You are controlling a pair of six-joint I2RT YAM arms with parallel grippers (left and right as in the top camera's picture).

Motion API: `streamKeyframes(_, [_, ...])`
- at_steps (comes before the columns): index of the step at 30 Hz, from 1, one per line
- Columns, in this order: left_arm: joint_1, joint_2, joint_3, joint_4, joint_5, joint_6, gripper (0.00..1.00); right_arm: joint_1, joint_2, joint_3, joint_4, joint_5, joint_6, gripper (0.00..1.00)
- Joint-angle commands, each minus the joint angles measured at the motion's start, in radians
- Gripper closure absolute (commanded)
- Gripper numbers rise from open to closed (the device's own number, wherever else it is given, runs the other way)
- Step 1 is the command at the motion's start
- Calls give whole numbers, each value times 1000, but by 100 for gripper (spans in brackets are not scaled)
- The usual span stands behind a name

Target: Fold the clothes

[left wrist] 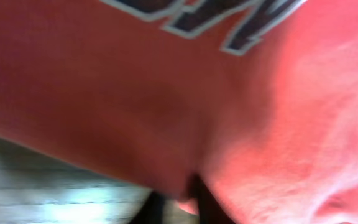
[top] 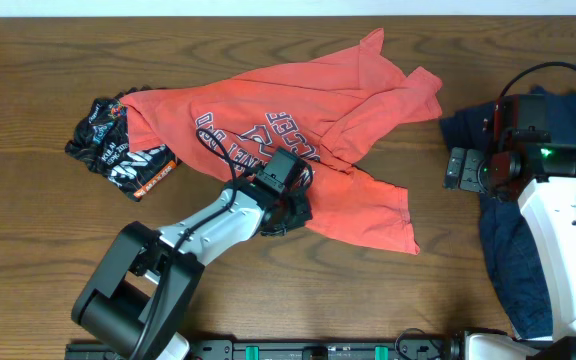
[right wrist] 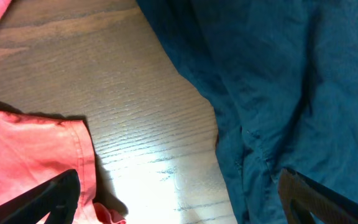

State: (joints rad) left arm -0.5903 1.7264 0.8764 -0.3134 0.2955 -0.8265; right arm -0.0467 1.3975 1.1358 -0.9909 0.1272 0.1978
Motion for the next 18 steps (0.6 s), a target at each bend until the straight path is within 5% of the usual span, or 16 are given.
streamKeyframes(1, [74,-22,-2,-86,-32,81,94,-6,-8,10,-1,-1,-12,1])
streamKeyframes(6, [313,-136,57,-344,-92,286,94,-6,-8,10,1,-1,-12,1])
streamKeyframes(10, [515,-222,109,-402,-95,356,94,-6,-8,10,4,-5,-12,1])
streamKeyframes(11, [562,-243,112,-401,-88,356,69,-6,-8,10,3,-5,-11,1])
streamKeyframes(14, [625,-259,111,-418,-29,363,26,-6,-8,10,3,-5,-12,1])
streamKeyframes(18, [612,-249,97,-515,15,362,7,-6,-8,10,-1,-5,-11,1])
